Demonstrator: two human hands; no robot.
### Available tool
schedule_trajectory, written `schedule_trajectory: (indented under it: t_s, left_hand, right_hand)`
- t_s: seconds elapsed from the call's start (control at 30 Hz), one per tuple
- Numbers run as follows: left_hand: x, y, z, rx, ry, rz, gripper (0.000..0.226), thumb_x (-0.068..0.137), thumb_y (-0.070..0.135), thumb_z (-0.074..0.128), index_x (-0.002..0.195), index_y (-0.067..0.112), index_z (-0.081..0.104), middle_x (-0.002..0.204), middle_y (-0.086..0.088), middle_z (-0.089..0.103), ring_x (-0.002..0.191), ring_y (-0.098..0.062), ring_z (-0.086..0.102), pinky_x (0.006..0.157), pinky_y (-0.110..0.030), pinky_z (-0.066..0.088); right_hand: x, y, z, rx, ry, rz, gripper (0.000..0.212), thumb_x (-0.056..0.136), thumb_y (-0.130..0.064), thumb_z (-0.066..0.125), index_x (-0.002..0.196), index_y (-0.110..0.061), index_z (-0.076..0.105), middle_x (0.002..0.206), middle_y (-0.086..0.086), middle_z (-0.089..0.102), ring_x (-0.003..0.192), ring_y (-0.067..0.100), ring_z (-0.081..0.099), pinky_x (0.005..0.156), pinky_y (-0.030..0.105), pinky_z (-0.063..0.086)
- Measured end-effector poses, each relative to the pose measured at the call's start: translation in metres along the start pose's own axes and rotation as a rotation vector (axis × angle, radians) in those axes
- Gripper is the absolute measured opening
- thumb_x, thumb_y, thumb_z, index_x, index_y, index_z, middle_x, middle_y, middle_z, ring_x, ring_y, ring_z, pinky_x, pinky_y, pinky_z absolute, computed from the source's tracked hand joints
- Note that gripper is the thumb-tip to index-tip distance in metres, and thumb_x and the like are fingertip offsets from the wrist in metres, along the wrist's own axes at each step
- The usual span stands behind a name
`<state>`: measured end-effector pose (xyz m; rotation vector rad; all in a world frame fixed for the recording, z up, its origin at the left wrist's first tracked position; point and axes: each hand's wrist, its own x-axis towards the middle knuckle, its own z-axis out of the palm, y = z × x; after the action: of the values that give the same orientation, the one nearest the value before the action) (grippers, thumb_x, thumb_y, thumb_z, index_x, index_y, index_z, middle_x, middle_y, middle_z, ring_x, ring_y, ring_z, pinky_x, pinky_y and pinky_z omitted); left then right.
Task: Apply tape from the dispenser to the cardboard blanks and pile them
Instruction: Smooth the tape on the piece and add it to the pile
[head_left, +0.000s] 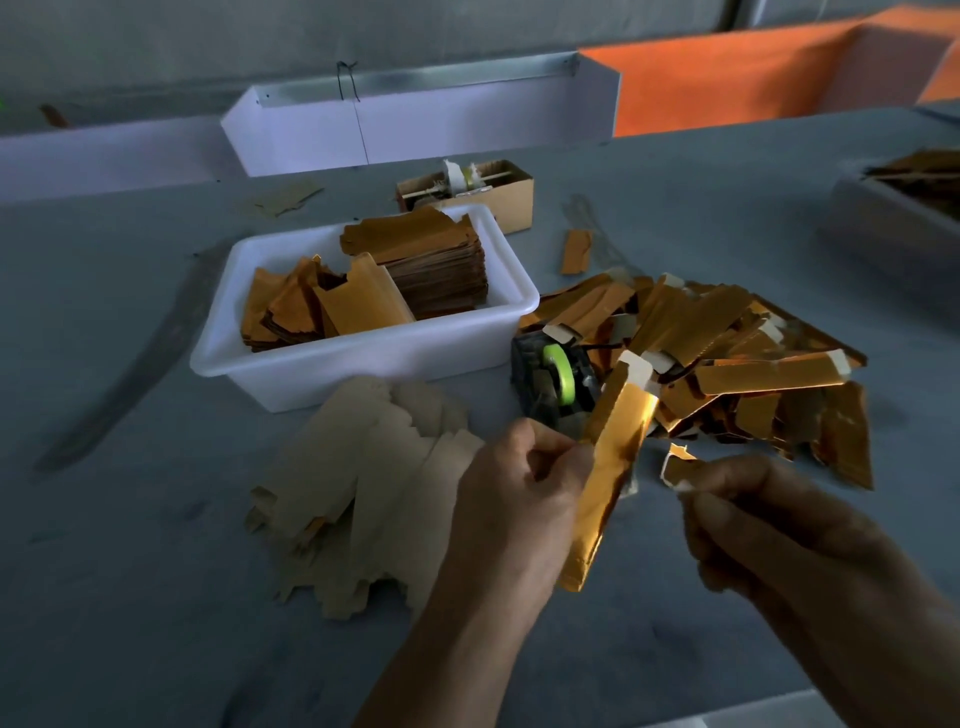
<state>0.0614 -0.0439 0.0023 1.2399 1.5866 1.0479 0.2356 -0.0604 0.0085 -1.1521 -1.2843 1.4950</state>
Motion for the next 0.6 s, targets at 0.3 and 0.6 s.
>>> schedule_trajectory:
  t_s: [0.3,0.6]
  left_hand:
    - [-0.016,0.017,-0.006,-0.004,-0.119,-0.044,0.012,0.086,0.034,0.067,0.084,0.022,0.066,0.079,-0.001,0.072,0.068,-0.014,0.068,0.062,-0.035,0.056]
    - [-0.019,0.018,-0.011,-0.182,-0.235,-0.131,0.004,0.086,0.013,0.067,0.088,0.016,0.066,0.082,-0.003,0.075,0.072,-0.014,0.073,0.067,-0.032,0.060]
  right_hand:
    - [0.004,-0.018,0.022,-0.036,-0.063,-0.168,0.018,0.065,-0.026,0.061,0.076,-0.020,0.073,0.068,0.003,0.064,0.060,0.010,0.056,0.050,0.017,0.046]
    - [0.007,-0.020,0.020,-0.296,0.055,-0.231,0.018,0.059,-0.035,0.061,0.076,-0.031,0.055,0.079,0.006,0.070,0.060,0.013,0.063,0.047,0.019,0.048]
